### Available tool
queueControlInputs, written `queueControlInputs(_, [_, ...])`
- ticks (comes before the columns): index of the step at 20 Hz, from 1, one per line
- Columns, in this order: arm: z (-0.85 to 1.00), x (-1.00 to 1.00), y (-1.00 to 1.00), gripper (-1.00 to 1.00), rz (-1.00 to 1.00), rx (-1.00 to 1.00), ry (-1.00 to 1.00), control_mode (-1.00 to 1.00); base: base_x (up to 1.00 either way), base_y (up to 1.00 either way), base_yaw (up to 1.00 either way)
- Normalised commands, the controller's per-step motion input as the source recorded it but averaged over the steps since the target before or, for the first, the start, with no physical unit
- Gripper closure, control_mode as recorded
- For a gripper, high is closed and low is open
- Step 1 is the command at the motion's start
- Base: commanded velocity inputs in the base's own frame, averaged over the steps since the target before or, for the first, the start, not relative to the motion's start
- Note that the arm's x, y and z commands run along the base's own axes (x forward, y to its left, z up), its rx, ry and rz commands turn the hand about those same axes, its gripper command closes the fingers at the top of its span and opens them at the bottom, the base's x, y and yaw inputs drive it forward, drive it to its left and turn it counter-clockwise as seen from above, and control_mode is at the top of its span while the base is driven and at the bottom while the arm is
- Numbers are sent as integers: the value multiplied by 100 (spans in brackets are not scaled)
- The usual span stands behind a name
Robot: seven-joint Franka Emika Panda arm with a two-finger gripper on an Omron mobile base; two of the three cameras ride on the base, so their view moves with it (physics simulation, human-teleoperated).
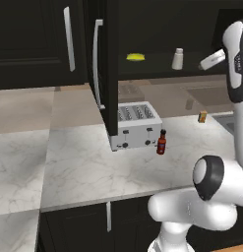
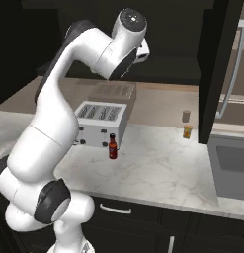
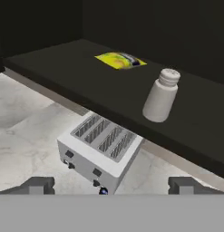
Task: Pick the condiment bottle and shaker from the counter and place them in the cabinet.
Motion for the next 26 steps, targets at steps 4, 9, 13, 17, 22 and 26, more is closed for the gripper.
queueControlInputs(4, [-25, -100, 2, -100, 13, 0, -9, -100, 0, 0, 0])
queueControlInputs(9, [-48, -96, 10, -100, 15, 0, 0, -100, 0, 0, 0])
queueControlInputs(13, [-60, -87, 19, -100, 14, 0, 0, -100, 0, 0, 0])
queueControlInputs(17, [-71, -62, 34, -100, 10, 0, 0, -100, 0, 0, 0])
queueControlInputs(22, [-64, -30, 54, -100, 1, -11, 0, -100, 0, 0, 0])
queueControlInputs(26, [-56, -11, 62, -100, -4, -22, 0, -100, 0, 0, 0])
